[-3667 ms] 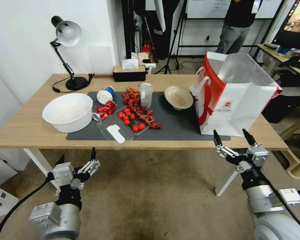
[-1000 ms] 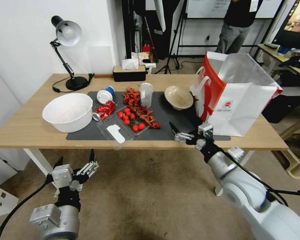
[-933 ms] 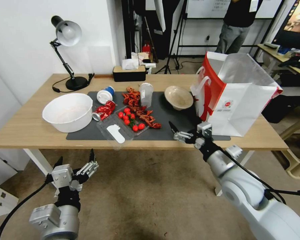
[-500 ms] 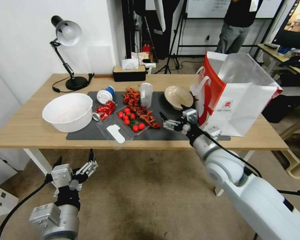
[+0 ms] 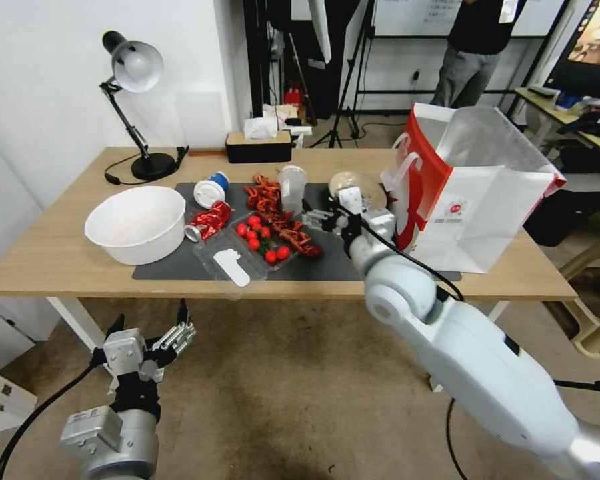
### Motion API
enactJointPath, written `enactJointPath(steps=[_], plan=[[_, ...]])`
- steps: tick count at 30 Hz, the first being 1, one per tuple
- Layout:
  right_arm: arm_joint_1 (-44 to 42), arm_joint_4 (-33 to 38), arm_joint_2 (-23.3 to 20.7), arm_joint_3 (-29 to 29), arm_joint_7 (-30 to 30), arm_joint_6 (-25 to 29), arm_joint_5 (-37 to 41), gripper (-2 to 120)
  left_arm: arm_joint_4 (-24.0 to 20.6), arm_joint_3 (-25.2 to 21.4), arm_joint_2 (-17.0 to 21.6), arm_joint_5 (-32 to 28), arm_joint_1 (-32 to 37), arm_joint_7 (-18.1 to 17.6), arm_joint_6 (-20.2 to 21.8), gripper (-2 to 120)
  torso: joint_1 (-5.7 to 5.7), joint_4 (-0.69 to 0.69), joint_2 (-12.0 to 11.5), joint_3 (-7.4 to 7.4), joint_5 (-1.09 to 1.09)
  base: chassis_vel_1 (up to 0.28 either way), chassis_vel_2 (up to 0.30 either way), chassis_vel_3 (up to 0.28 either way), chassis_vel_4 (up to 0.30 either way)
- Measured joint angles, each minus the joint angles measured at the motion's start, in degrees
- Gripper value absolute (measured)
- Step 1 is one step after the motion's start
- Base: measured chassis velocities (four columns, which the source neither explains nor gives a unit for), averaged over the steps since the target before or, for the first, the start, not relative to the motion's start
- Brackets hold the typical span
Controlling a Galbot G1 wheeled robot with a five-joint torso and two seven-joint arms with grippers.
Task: Pick up the trash from the table and place it into the takeout bag.
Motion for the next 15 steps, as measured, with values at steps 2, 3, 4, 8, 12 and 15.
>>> enactJointPath(steps=[2,3,4,8,12,15], plan=[[1.89,-1.66,1.30,-1.21,2.97,-1.20,1.52,100,0.00,0.01,-0.18,0.02,0.01,0.00,-0.05,100,0.00,0.02,0.00,0.00,0.01,0.000,0.000,0.000,0.000],[3.60,-3.50,2.48,-2.25,5.68,-2.13,2.42,100,0.00,0.02,-0.35,0.03,0.04,0.01,-0.10,100,0.00,0.02,0.00,0.00,0.00,0.000,0.000,0.000,0.000],[3.60,-3.50,2.48,-2.25,5.68,-2.13,2.42,100,0.00,0.02,-0.35,0.03,0.04,0.01,-0.10,100,0.00,0.02,0.00,0.00,0.00,0.000,0.000,0.000,0.000],[8.61,-9.93,5.94,-4.34,10.08,-5.10,2.03,100,0.00,-0.02,-0.60,0.02,0.07,-0.01,-0.28,100,0.00,0.02,0.00,0.00,0.01,0.000,0.000,0.000,0.000],[13.44,-14.75,7.67,-5.39,10.71,-10.55,1.08,100,-0.21,-0.29,-0.61,-0.19,-0.05,-0.06,-0.32,100,0.00,0.02,0.00,0.01,0.00,0.000,0.000,0.000,0.000],[15.51,-16.27,7.55,-6.37,10.48,-12.10,0.99,100,-0.24,-0.36,-0.62,-0.29,-0.16,-0.09,-0.33,100,0.00,0.01,0.00,0.00,0.00,0.000,0.000,0.000,0.000]])
